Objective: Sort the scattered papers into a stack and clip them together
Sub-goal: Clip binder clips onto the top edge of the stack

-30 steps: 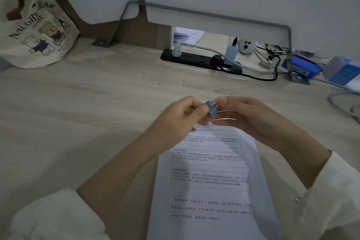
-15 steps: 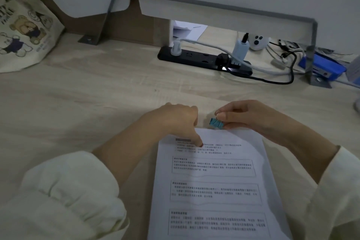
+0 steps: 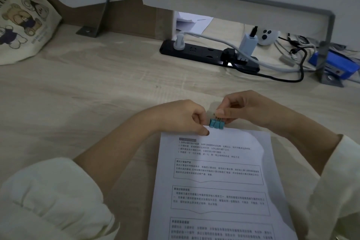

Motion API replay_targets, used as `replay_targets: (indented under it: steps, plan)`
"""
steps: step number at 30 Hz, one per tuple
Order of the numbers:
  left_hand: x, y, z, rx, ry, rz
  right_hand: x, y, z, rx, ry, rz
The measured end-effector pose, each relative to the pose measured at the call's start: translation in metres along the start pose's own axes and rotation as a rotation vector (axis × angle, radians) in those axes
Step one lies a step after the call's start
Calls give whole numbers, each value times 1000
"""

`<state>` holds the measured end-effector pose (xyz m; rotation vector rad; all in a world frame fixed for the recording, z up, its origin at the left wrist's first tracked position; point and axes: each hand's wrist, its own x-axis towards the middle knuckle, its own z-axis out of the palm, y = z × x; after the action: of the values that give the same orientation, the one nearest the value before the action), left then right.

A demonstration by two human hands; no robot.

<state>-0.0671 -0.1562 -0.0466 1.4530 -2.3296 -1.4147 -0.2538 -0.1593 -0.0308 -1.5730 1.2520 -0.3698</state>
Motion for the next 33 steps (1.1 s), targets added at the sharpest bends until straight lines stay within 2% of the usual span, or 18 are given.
replay_targets:
  steps: [10,14,17,19,21,24,28,33]
  plan:
    - [-6,-2,-1,-65,42,40,4,-2,-9,34,-255,89]
    - [-7,-4,0,-51,40,34,4,4,-8,30,-268,146]
    - [-7,-6,2,-6,67,6,-5,7,-7,9,-193,139]
    - [-8,-7,7,65,106,-17,-15,9,-11,-7,-68,114]
    - [-8,-3,13,107,198,-12,-31,14,-18,-5,68,100]
    - [-8,13,23,196,325,18,-65,26,-28,7,182,122]
    - [0,38,43,305,271,84,-114,51,-30,-31,287,206]
    - [15,58,69,608,227,34,-177,80,-24,-196,355,297]
